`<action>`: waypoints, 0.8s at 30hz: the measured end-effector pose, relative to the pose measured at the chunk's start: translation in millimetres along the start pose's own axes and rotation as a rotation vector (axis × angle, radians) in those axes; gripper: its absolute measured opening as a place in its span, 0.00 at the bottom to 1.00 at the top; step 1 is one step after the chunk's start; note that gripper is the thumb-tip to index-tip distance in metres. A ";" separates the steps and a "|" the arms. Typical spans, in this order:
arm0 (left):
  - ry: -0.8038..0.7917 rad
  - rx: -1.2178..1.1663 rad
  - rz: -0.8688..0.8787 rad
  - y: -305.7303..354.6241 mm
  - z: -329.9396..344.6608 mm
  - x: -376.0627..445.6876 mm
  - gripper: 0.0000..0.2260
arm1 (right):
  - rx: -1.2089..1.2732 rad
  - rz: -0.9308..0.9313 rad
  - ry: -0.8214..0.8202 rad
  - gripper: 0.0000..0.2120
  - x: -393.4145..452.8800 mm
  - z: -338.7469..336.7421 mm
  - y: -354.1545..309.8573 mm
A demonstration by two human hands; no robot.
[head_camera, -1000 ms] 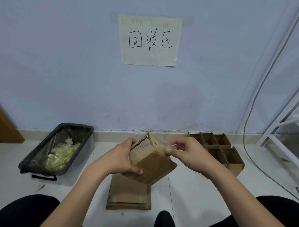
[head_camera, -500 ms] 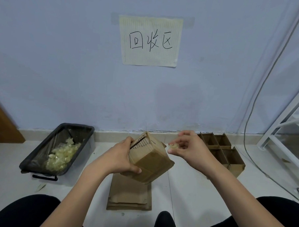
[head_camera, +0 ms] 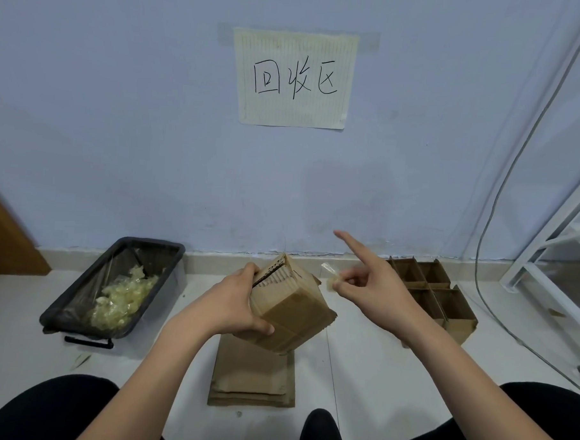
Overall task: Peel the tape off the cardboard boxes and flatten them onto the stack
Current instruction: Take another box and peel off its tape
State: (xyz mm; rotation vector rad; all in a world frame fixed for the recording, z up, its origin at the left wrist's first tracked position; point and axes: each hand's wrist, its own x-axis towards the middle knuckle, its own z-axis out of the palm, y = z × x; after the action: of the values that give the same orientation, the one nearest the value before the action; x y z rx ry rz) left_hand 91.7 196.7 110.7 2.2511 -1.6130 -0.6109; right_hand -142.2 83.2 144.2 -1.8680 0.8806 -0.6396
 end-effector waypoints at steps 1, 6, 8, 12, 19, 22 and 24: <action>0.002 0.006 0.000 0.2 -0.2 -0.2 0.40 | 0.008 0.012 -0.019 0.31 0.2 0.8 0.0; 0.011 0.002 -0.011 -0.5 -2.7 -1.5 0.40 | -0.045 0.065 0.030 0.03 1.1 5.0 3.3; 0.011 -0.003 -0.014 -1.8 -4.7 -2.1 0.39 | -0.085 0.034 0.033 0.01 1.8 4.9 4.8; 0.024 -0.029 -0.034 -3.7 -11.0 -3.5 0.38 | -0.166 0.005 0.060 0.03 5.0 7.3 6.3; 0.103 -0.100 -0.134 -10.9 -34.2 -8.4 0.38 | 0.031 0.010 0.088 0.15 5.6 20.8 1.5; 0.167 -0.113 -0.178 -16.0 -47.0 -11.3 0.38 | 0.025 0.054 0.127 0.11 9.0 29.5 -0.7; 0.196 -0.138 -0.202 -21.1 -55.6 -13.5 0.38 | -0.005 0.073 0.131 0.09 11.5 35.1 -1.3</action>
State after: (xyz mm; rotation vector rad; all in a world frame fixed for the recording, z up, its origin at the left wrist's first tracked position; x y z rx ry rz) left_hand 133.3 216.3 150.8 2.3062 -1.2243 -0.5143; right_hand -109.0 93.1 131.3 -1.8060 1.0311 -0.7218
